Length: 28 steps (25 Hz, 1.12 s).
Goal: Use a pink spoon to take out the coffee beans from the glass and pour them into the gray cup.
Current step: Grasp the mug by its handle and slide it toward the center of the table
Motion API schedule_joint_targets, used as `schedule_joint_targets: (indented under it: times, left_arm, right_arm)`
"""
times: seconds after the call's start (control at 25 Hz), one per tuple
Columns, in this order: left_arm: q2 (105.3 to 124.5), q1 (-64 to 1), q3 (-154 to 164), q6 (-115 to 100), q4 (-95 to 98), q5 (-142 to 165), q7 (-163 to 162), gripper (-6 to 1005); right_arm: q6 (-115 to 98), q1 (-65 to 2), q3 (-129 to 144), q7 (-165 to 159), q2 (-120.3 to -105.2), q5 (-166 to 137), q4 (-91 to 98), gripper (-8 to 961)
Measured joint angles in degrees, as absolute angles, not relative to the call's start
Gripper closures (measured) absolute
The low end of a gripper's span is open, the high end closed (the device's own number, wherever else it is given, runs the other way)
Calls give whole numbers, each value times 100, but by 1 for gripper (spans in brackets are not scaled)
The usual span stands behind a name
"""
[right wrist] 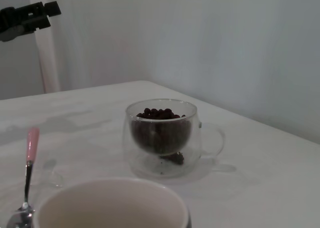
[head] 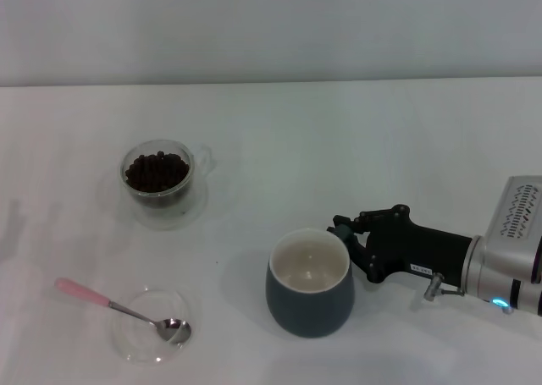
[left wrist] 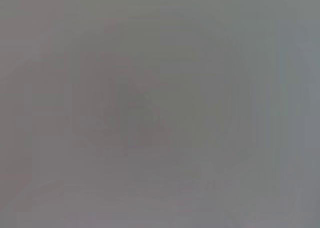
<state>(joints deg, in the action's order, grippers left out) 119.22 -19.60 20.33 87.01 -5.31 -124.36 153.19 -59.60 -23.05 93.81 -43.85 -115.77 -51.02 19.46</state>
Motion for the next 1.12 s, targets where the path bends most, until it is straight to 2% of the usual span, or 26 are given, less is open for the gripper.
schedule_joint_targets:
  times: [0.12,0.36,0.48,0.76,1.12]
  left_arm:
    - [11920,-1986,2025,8702,-516,-12436,15319,131]
    - [11918,-2002,2021,8682,-511,-12436,15319,131]
    - [11918,-1993,2021,8690,-509,-12436,15319,130]
    - [11918,-1961,2021,8701,-520,-12436,15318,129]
    - [11915,-1960,2021,8704,-505,-12437,15290,130]
  right_arm:
    - [-5953,-2310,9383,-4397,-11576,-5110,1953,801]
    - [-5913,-2311,9367,-4453,-11562,-5105,1935,700]
    - [-5910,-2302,9352,-4460,-11544,-5102,1909,447]
    - [-5999,-2251,9347,-4697,-11447,-5138,1887,416]
    - [-6470,-2174,9359,-5085,-11148,-5152,1757,402]
